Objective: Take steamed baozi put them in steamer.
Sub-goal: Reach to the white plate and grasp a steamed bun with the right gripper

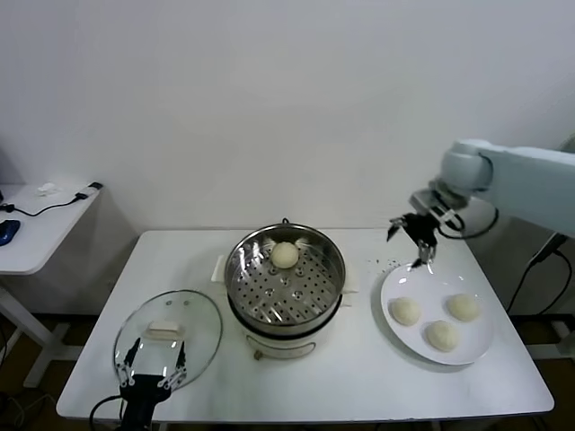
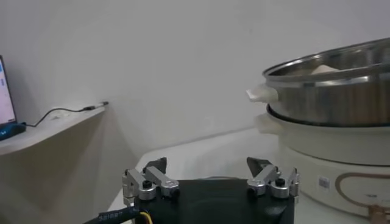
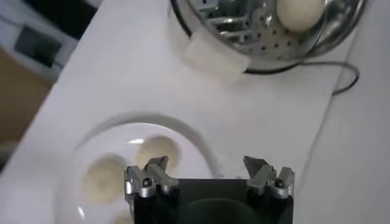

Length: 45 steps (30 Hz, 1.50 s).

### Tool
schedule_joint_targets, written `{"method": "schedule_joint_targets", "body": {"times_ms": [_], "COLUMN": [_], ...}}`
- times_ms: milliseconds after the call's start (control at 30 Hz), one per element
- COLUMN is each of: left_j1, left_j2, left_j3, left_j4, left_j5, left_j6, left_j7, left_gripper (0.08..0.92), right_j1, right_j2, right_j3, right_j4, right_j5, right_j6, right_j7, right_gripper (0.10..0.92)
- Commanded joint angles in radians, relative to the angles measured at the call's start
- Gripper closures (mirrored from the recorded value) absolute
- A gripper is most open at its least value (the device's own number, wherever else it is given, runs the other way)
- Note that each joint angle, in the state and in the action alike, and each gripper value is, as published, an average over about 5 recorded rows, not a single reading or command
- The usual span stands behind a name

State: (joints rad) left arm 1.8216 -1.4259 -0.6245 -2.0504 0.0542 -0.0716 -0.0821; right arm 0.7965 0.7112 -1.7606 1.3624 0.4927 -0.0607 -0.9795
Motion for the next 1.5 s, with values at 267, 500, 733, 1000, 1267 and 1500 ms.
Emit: {"method": "schedule_joint_targets", "body": {"times_ms": [267, 500, 733, 1000, 1267, 1500], "left_j1": [-0.003, -0.008, -0.012, -0.013, -0.014, -0.012], "left_j2": [-0.005, -0.008, -0.007, -0.008, -0.009, -0.012], "left_j3": [0.000, 0.000, 0.000, 0.000, 0.000, 0.005], "left_j4": [0.016, 0.035, 0.045, 0.048, 0.042, 0.039], "left_j5": [0.004, 0.005, 0.004, 0.004, 0.004, 0.007], "left_j6": [0.001, -0.003, -0.005, -0.005, -0.002, -0.002], "left_j7": [0.000, 0.001, 0.002, 0.002, 0.001, 0.000], "left_gripper": [0.177, 0.177, 0.177, 0.177, 0.177, 0.177], "right_j1": [-0.373, -0.454, -0.534, -0.544, -0.479, -0.326], "right_j2": [-0.068, -0.024, 0.028, 0.052, 0.023, -0.019], "right_j3": [0.171, 0.239, 0.324, 0.338, 0.302, 0.243], "right_j4": [-0.066, -0.111, -0.157, -0.161, -0.113, -0.055], "right_j5": [-0.049, -0.053, -0.059, -0.078, -0.110, -0.112], "right_j6": [-0.281, -0.291, -0.305, -0.305, -0.304, -0.277], "right_j7": [0.155, 0.178, 0.209, 0.215, 0.200, 0.156], "right_gripper": [0.203, 0.203, 0.203, 0.203, 0.315, 0.375]}}
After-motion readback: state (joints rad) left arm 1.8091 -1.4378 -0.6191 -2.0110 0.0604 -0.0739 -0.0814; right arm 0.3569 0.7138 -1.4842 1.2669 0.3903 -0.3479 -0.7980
